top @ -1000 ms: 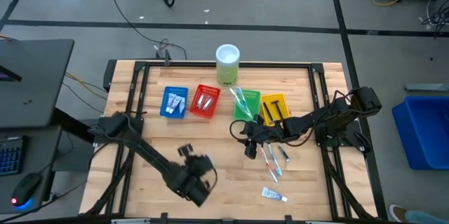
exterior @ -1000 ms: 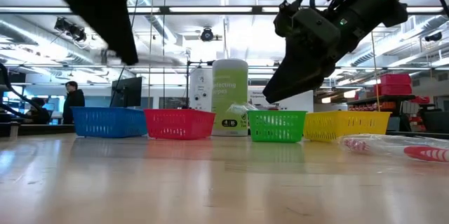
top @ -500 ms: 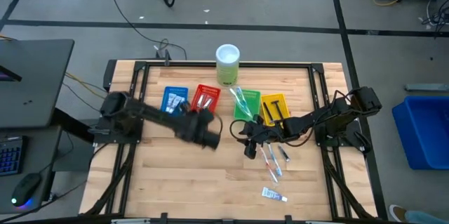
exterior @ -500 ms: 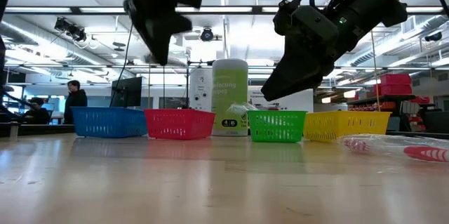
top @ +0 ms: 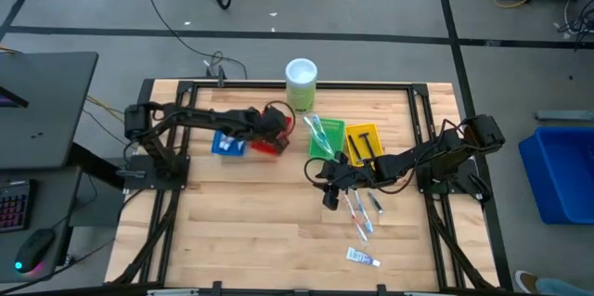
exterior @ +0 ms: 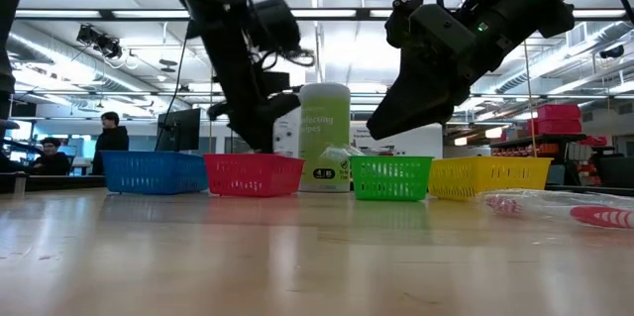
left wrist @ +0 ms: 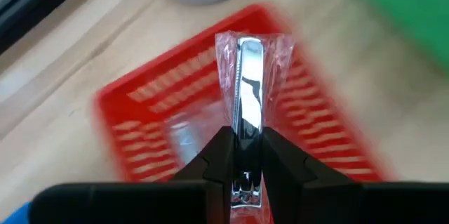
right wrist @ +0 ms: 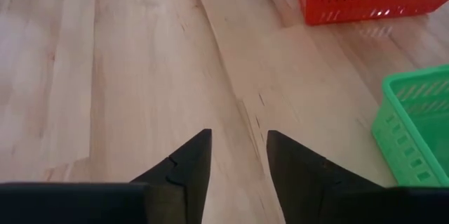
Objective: Pick & Place Travel size toiletries
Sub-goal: Put the silver nail cutter into the red basket, then put the orange toothbrush into the green basket
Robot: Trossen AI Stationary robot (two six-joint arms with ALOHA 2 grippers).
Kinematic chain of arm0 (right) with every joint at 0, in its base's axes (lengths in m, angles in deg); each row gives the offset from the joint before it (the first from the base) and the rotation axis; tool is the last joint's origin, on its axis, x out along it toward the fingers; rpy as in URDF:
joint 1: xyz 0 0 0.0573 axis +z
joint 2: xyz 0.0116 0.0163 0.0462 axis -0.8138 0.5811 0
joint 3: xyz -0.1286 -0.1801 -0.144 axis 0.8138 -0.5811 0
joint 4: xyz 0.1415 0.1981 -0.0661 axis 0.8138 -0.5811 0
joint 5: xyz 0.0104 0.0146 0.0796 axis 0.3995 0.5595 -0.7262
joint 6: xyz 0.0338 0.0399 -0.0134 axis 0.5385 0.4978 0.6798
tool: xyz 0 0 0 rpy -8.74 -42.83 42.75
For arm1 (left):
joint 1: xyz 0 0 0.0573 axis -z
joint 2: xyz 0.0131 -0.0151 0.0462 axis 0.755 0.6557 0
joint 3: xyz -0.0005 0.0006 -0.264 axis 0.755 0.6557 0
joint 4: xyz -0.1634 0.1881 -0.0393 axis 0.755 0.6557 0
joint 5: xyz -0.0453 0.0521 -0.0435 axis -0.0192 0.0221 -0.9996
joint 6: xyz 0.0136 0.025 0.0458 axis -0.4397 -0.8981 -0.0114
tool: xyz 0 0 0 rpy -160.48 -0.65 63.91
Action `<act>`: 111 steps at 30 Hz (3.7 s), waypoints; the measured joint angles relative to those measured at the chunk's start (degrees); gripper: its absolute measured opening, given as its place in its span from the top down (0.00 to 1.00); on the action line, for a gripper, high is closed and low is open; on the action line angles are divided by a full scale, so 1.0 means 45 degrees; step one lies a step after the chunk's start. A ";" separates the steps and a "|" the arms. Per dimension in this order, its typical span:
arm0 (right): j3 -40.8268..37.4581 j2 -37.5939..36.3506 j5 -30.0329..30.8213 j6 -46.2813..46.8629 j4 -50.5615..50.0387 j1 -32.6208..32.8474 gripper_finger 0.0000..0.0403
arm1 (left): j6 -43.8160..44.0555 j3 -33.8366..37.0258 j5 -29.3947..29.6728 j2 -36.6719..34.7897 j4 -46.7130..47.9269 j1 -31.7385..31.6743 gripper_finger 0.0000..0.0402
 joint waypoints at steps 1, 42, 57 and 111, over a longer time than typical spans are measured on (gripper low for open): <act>0.0000 0.0000 -0.0003 0.0000 0.0014 -0.0002 0.64 | 0.0002 0.0100 0.0085 -0.0022 0.0160 -0.0169 0.86; -0.0005 0.0000 0.0005 -0.0002 0.0050 -0.0005 0.54 | 0.0006 0.0979 -0.0624 -0.0029 -0.0418 -0.0560 0.64; -0.0005 0.0000 0.0010 -0.0005 0.0669 -0.0005 0.49 | 0.0580 0.0416 -0.0100 -0.2895 0.0166 0.1655 0.58; 0.0933 0.1054 -0.1559 0.6960 -0.7480 0.3871 0.83 | 0.3585 0.0726 0.5097 -0.3580 -0.0149 0.7745 0.59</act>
